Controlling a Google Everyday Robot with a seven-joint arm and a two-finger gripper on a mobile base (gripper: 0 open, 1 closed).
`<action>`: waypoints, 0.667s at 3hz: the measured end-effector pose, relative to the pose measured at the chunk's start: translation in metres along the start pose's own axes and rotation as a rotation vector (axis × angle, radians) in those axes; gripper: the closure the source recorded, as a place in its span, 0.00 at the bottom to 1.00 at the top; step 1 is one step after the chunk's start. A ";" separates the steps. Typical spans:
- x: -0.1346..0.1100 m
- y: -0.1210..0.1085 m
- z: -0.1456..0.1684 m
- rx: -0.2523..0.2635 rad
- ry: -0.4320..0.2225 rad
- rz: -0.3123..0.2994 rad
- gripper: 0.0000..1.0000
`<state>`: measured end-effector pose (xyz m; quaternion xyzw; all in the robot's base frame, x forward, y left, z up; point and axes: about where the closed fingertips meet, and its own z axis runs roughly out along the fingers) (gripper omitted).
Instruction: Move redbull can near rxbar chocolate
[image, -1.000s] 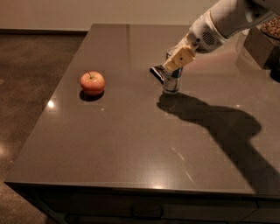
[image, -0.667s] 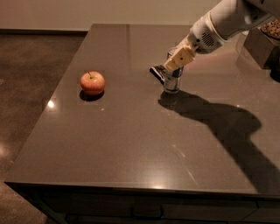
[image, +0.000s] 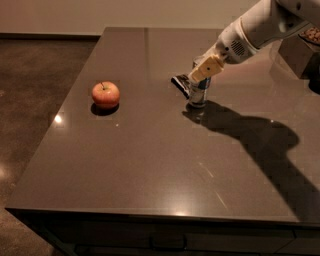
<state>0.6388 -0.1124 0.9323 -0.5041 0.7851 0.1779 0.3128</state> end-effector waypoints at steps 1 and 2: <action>-0.001 0.001 0.002 -0.004 0.001 -0.001 0.00; -0.001 0.001 0.002 -0.004 0.001 -0.001 0.00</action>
Offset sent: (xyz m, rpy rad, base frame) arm 0.0001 0.0019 -0.0012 0.0000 0.0022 0.0033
